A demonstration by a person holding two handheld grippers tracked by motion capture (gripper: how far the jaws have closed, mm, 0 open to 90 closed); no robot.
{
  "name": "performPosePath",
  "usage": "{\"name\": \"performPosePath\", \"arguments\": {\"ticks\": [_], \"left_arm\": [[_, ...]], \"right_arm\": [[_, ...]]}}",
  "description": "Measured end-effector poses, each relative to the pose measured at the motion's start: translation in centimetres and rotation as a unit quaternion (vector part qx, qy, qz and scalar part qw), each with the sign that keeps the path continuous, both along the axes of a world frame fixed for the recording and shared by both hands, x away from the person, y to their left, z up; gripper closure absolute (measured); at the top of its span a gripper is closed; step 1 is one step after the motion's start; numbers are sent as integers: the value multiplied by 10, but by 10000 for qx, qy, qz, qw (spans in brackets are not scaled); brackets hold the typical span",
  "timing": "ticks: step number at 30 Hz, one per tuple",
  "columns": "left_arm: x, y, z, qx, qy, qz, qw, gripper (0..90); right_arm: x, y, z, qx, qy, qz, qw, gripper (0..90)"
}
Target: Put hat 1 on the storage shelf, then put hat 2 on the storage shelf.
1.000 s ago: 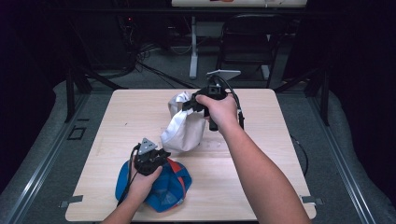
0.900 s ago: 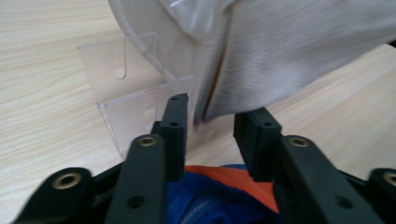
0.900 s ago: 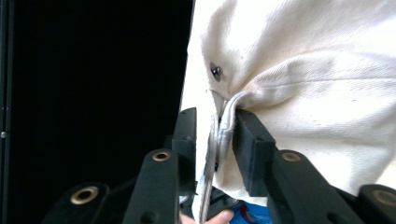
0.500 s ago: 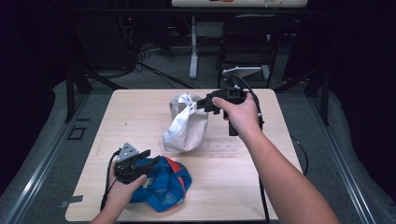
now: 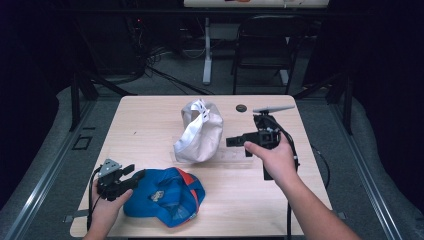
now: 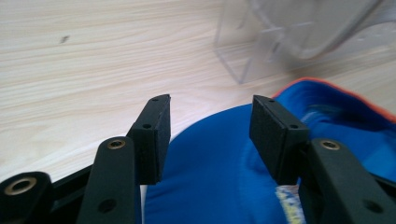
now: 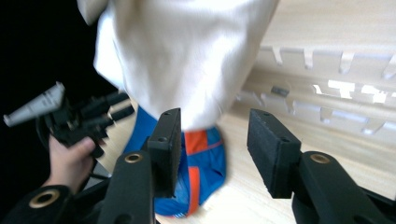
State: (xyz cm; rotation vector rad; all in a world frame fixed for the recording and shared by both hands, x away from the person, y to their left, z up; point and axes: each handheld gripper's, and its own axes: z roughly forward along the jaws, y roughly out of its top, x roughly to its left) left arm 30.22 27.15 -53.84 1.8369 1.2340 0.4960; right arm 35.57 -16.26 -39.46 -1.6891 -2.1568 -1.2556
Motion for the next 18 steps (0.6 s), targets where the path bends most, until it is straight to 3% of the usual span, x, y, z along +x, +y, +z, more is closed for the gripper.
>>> {"name": "performPosePath", "arguments": {"ticks": [2,9,18], "left_arm": [[1,7,-3,-69,59,95,9999,484],[4,13,-8,-7,83,207,9998,471],[5,17,-12,-38,133,288,9995,467]], "right_arm": [[-5,0,-12,-27,-7,44,10000,549],[-20,8,-63,-168,24,204,9996,547],[-35,21,-99,-195,8,346,9992,546]]}}
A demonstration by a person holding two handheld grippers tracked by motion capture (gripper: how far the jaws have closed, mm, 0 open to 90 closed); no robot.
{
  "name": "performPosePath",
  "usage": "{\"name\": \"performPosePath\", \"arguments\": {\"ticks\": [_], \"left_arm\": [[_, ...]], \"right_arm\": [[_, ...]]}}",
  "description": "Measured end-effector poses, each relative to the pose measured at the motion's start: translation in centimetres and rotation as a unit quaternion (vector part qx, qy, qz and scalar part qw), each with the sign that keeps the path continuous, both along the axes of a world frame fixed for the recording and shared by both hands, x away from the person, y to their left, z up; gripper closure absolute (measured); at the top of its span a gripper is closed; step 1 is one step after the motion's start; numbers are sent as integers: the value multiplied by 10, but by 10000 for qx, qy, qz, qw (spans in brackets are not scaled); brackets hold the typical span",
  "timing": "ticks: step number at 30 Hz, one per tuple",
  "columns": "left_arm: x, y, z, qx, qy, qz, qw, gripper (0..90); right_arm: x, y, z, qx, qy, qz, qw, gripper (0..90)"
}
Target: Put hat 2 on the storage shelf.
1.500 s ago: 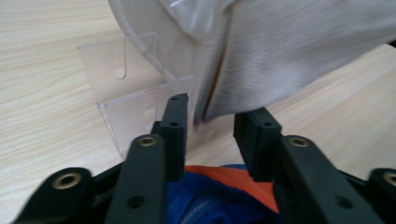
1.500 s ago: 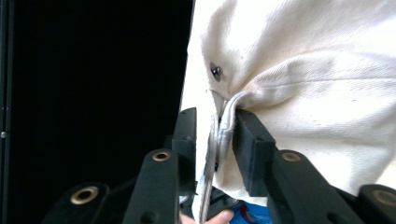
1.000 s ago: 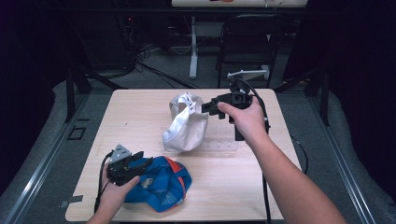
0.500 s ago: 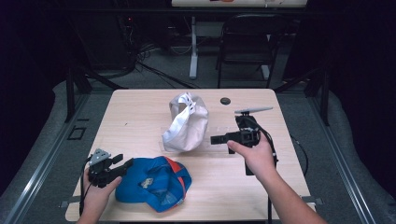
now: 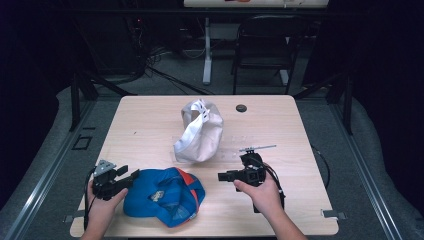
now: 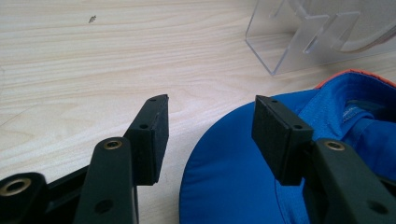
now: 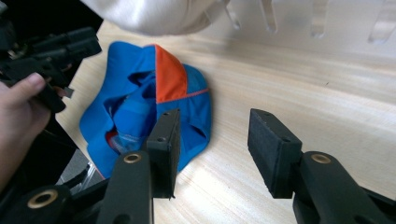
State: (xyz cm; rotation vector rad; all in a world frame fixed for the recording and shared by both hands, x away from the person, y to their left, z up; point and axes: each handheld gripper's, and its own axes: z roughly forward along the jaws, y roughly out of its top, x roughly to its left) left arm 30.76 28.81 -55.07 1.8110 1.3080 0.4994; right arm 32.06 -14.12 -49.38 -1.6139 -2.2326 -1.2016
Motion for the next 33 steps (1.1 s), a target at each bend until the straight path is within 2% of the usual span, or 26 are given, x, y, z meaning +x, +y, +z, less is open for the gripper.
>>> {"name": "performPosePath", "arguments": {"ticks": [5,6,7,9,10,11,16,17,26,28,29,33], "left_arm": [[0,-1,0,-2,-38,-18,10000,465],[0,-1,0,10,3,-44,10000,464],[0,-1,0,39,25,-59,10000,464],[0,-3,-1,21,-15,-57,10000,464],[0,-3,-1,29,-14,-66,10000,464],[0,-3,-1,24,-20,-64,10000,464],[0,-4,-1,33,-21,-61,10000,465],[0,-4,-1,26,-24,-69,10000,465],[0,-3,-1,20,-32,-76,10000,464],[0,-3,-1,24,-28,-83,10000,463],[0,-3,-1,22,-28,-84,10000,463],[-1,-4,-1,28,-17,-86,10000,462]], "right_arm": [[-2,7,-13,-10,96,97,9999,546],[-2,7,-13,-161,91,133,9997,546],[-3,10,-16,5,102,115,9999,546],[-4,13,-20,34,143,157,9998,546],[-5,16,-22,133,139,80,9998,547],[-5,16,-23,64,171,182,9997,547],[-6,23,-29,77,254,259,9993,546],[-6,28,-32,101,346,331,9988,547],[-9,51,-48,127,675,721,9950,547],[-10,56,-51,54,742,804,9940,547],[-11,58,-54,119,781,802,9936,547],[-11,65,-60,58,891,943,9915,547]]}}
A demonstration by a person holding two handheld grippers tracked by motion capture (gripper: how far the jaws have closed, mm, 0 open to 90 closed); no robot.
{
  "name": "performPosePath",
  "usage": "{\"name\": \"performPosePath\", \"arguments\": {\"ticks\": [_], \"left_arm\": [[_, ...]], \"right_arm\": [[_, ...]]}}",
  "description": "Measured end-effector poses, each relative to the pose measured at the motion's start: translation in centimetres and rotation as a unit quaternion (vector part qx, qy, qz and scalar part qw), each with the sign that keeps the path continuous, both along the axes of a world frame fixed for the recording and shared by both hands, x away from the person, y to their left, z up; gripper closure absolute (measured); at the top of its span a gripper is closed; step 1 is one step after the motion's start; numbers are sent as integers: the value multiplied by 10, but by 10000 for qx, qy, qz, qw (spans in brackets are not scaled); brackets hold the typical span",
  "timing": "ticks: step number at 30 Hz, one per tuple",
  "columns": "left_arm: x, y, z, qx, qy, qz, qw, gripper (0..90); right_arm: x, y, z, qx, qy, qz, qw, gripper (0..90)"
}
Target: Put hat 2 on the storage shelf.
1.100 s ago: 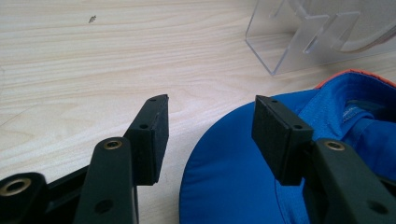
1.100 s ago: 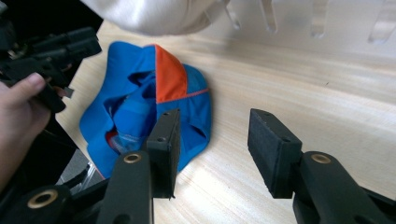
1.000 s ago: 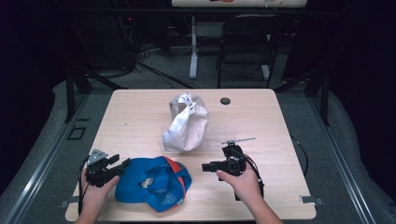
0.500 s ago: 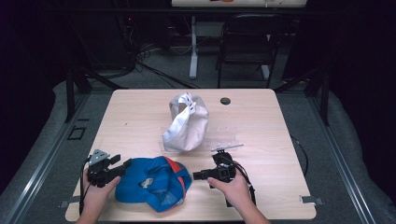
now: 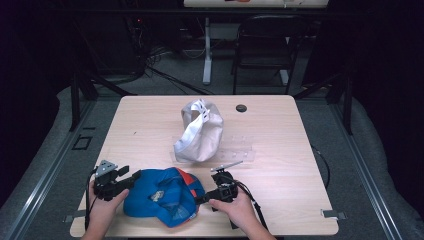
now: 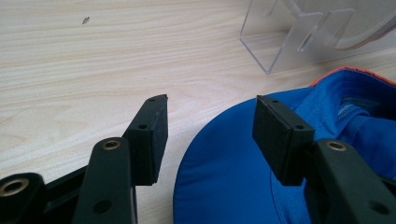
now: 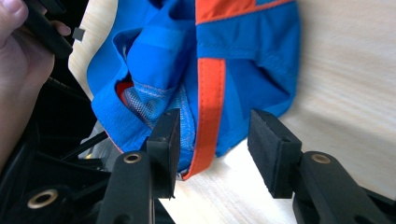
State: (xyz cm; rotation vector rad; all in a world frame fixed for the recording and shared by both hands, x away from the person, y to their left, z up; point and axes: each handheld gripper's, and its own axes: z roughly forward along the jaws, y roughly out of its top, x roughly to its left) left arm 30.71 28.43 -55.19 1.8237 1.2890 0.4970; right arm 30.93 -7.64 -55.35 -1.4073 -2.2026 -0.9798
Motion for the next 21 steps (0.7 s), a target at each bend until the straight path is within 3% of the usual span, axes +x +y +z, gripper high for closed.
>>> {"name": "performPosePath", "arguments": {"ticks": [6,10,12,17,21], "left_arm": [[0,0,0,13,5,-11,10000,462],[0,0,0,-4,-4,-14,10000,462],[0,0,0,-3,-4,-16,10000,462],[0,0,0,12,3,-21,10000,462],[0,0,-1,-3,1,-7,10000,462]], "right_arm": [[3,8,-10,246,320,-29,9992,562],[3,9,-10,408,585,20,9975,618],[3,9,-9,598,637,-34,9962,660],[4,4,-5,673,767,-137,9947,756],[4,3,-3,698,806,-250,9940,773]]}}
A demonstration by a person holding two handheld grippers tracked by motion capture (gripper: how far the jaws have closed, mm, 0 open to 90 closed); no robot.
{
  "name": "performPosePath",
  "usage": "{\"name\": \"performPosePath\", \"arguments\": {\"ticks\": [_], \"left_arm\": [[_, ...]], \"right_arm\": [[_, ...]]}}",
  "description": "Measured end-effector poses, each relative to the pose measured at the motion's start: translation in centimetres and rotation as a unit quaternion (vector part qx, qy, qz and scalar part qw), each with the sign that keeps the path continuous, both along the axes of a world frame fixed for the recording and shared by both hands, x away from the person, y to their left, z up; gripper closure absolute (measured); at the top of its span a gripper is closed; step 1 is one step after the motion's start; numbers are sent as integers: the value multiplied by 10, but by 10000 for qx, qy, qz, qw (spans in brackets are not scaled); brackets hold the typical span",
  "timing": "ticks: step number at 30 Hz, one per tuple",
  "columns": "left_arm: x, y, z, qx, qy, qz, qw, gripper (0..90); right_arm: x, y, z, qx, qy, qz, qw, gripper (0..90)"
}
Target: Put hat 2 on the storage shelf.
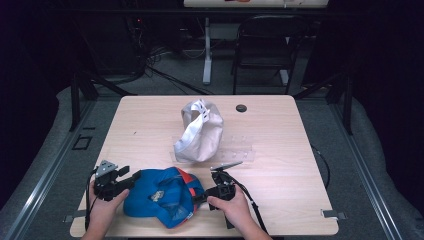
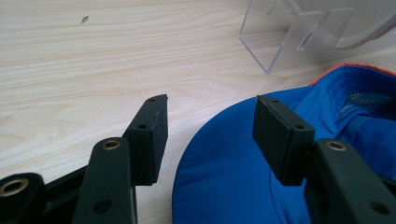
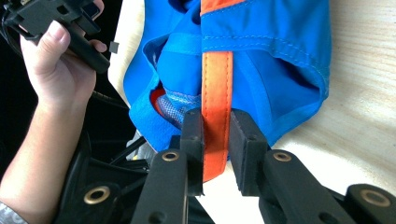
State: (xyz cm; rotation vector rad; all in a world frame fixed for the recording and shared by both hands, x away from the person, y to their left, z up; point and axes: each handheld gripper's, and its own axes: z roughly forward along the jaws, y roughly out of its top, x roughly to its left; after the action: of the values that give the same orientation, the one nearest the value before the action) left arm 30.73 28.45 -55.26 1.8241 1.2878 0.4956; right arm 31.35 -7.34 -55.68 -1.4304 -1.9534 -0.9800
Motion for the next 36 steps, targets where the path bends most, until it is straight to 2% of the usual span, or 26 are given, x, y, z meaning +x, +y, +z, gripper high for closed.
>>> {"name": "performPosePath", "arguments": {"ticks": [2,11,12,13,18,20,21,22,28,31,34,36], "left_arm": [[0,1,0,4,30,-9,10000,462],[0,1,0,-10,18,4,10000,462],[0,1,0,-8,23,1,10000,462],[0,0,0,-11,24,1,10000,462],[1,0,-1,-1,29,-5,10000,462],[1,0,-1,-1,24,-5,10000,462],[1,-1,-1,-2,21,-7,10000,462],[1,-1,-1,-3,14,0,10000,462],[1,0,-1,-3,31,5,10000,462],[1,-1,-1,7,23,-9,10000,462],[1,-1,-1,20,33,-6,10000,462],[1,-1,-1,21,34,-5,10000,462]], "right_arm": [[0,-1,1,-74,-39,-21,10000,775],[-2,-11,12,-19,-143,-121,9998,777],[-3,-13,15,-141,-186,-115,9997,778],[-3,-15,16,-20,-167,-124,9998,778],[-5,-25,24,-63,-145,-237,9996,778],[-4,-28,25,-6,-147,-249,9996,778],[-4,-34,28,-63,-139,-321,9994,778],[-4,-38,29,-71,-148,-276,9995,778],[-5,-51,35,-45,-190,-414,9990,777],[-7,-65,42,-91,-200,-464,9987,778],[-7,-72,45,-70,-202,-545,9983,778],[-10,-73,46,14,-196,-790,9967,778]]}}
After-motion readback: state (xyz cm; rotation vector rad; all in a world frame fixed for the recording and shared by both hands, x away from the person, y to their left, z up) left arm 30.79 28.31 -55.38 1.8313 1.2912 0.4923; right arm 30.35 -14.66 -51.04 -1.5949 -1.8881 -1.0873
